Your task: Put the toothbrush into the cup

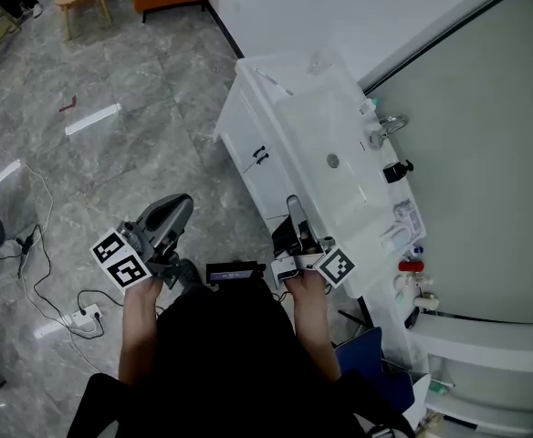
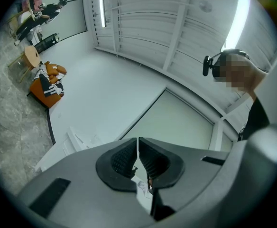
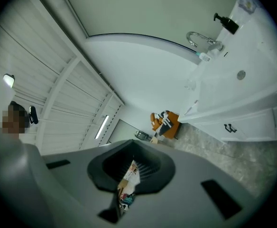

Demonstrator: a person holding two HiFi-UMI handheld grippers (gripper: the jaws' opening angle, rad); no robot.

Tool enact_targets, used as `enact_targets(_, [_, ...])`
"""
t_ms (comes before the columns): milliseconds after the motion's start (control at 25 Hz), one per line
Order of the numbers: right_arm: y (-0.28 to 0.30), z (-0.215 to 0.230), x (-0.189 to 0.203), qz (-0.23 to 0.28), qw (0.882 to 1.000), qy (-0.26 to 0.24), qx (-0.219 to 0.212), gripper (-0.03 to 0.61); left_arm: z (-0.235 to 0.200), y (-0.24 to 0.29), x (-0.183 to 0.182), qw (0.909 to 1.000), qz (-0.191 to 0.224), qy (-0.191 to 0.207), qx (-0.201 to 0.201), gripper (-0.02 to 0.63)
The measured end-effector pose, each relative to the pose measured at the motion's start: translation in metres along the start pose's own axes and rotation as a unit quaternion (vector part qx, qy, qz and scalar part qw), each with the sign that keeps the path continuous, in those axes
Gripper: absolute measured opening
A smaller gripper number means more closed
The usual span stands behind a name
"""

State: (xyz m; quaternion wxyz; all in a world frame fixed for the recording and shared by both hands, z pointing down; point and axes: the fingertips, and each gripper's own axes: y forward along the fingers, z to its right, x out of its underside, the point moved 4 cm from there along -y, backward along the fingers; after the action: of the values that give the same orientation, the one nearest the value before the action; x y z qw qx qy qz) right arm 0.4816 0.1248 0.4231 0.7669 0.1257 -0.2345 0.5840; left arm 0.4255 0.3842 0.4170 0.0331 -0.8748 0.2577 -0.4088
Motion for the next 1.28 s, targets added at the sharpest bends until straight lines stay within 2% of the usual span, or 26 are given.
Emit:
enact_targets(280, [0.023, 0.002, 0.007, -0.018, 1.0, -0.001, 0.004, 0.006, -0.009, -0.013, -0.012, 0.9998, 0.011, 0.004, -0.013, 0.02])
enact_targets(680, [0.083, 0.012, 0.018, -0.051, 0.998, 0.02, -0.021, 0.006, -0.04, -0.023, -0.035, 0.998, 0.027, 0.015, -0.055, 0.02])
enact_targets(1000, [0.156, 0.056, 0.0, -0.049, 0.998, 0.045, -0.015, 0.008, -0.084, 0.015, -0.062, 0.9967, -0.008, 0.029, -0.076, 0.02])
enact_targets(1280, [0.225, 0.082, -0.037, -0.05, 0.997, 0.051, -0.018, 0.008, -0.129, 0.08, -0.092, 0.9957, -0.034, 0.036, -0.078, 0.02])
